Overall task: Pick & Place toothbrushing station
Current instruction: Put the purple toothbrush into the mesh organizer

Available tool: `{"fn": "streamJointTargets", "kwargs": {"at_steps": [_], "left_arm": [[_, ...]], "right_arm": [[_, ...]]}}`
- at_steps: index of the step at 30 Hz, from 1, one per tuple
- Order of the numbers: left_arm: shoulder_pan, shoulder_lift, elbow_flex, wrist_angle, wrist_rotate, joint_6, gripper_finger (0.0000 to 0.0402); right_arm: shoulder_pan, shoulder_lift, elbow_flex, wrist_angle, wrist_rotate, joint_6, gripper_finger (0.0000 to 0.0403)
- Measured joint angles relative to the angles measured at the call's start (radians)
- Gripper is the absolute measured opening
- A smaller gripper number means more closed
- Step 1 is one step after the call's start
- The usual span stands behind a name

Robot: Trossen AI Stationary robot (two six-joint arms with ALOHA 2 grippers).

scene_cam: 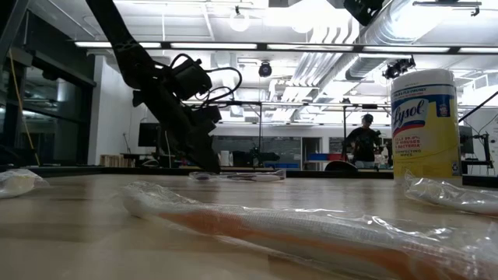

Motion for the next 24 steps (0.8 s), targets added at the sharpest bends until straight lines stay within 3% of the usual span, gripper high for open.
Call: {"fn": "streamJointTargets", "kwargs": {"at_steps": [13, 24], "left_arm": [[0.000, 0.000, 0.000, -0.009, 0.000, 0.000, 0.0046], [0.000, 0.000, 0.000, -0.027, -0.023, 0.000, 0.0080]], "right_arm": [[0.000, 0.000, 0.000, 0.002, -0.001, 0.003, 0.0176], [0.000, 0.000, 0.000, 0.002, -0.026, 0.007, 0.0176]]}}
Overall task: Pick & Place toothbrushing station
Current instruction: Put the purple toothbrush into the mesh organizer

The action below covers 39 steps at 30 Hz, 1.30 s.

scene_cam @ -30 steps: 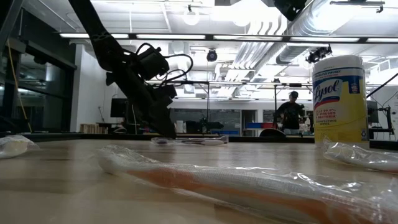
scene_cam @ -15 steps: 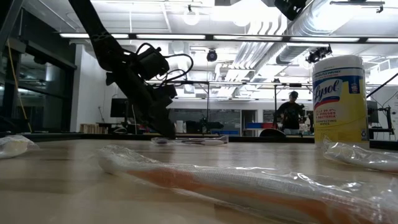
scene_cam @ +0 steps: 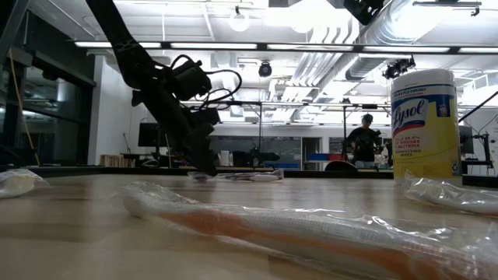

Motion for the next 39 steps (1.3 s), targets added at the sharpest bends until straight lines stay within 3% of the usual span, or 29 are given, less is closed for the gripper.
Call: {"fn": "streamJointTargets", "kwargs": {"at_steps": [7, 18, 21, 27, 32, 39], "left_arm": [[0.000, 0.000, 0.000, -0.002, 0.006, 0.000, 0.0101], [-0.010, 0.092, 0.005, 0.020, 0.042, -0.012, 0.0099], [-0.015, 0.084, 0.003, 0.025, 0.034, -0.013, 0.0082], [-0.022, 0.058, 0.002, 0.036, 0.021, -0.011, 0.0012], [-0.035, 0.042, -0.001, 0.047, 0.011, 0.005, 0.0009], [-0.105, 0.001, -0.003, 0.052, -0.043, 0.156, 0.0007]], "right_arm": [[0.000, 0.000, 0.000, 0.000, 0.000, 0.000, 0.0176], [0.012, 0.000, 0.000, 0.000, 0.002, 0.000, 0.0176], [0.022, 0.000, 0.000, 0.000, 0.007, 0.000, 0.0176], [0.022, 0.000, 0.000, 0.015, 0.007, 0.000, 0.0176], [0.023, 0.000, 0.000, 0.015, 0.005, 0.020, 0.0176], [0.023, 0.000, 0.000, 0.014, 0.005, 0.024, 0.0176]]}}
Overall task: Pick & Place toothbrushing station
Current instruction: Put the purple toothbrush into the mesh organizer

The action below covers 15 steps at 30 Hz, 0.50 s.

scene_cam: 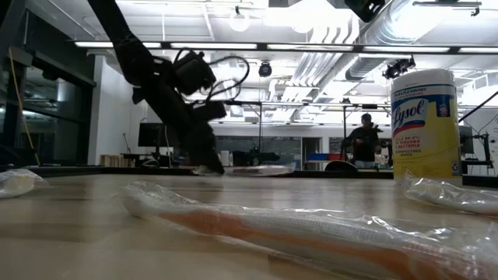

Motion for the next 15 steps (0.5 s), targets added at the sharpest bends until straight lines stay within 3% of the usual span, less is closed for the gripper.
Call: {"fn": "streamJointTargets", "kwargs": {"at_steps": [15], "left_arm": [[-0.371, -0.175, 0.019, 0.011, -0.399, 0.387, 0.0006]], "right_arm": [[0.000, 0.008, 0.000, -0.018, 0.004, 0.071, 0.0176]]}}
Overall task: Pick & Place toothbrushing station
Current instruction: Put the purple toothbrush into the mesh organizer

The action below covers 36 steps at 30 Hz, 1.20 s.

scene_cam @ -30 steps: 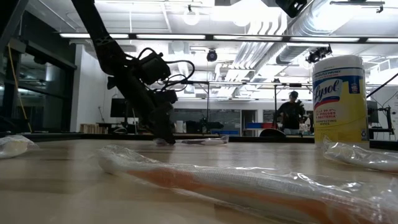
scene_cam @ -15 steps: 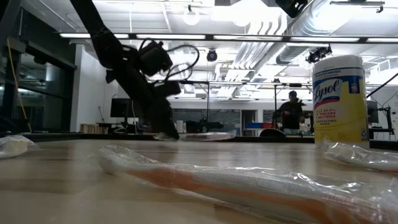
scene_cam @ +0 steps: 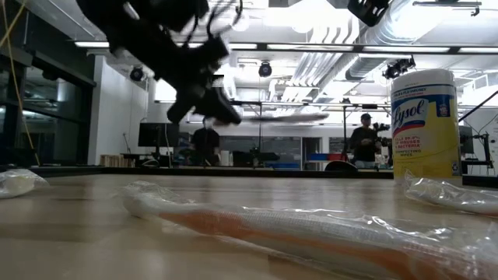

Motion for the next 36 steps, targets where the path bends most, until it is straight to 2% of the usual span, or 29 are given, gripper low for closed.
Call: {"fn": "streamJointTargets", "kwargs": {"at_steps": [5, 12, 20, 23, 32, 36], "left_arm": [[-0.131, -0.005, 0.062, 0.000, -0.119, 0.158, 0.0005], [-0.240, -0.005, 0.172, 0.001, -0.146, 0.324, 0.0005], [-0.284, -0.002, 0.186, -0.007, -0.146, 0.449, 0.0005], [-0.300, 0.015, 0.198, -0.012, -0.143, 0.520, 0.0004], [-0.340, 0.123, 0.296, -0.006, -0.148, 0.712, 0.0002], [-0.359, 0.159, 0.316, 0.033, -0.197, 0.829, 0.0002]], "right_arm": [[-0.001, 0.028, 0.000, 0.000, -0.002, 0.033, 0.0176], [-0.001, 0.102, 0.000, 0.023, -0.035, 0.077, 0.0176], [-0.003, 0.105, 0.000, 0.054, -0.031, 0.097, 0.0176], [-0.017, 0.112, 0.000, 0.055, -0.074, 0.111, 0.0176], [-0.041, 0.152, -0.001, 0.058, -0.121, 0.158, 0.0176], [-0.043, 0.171, 0.002, 0.080, -0.159, 0.182, 0.0176]]}}
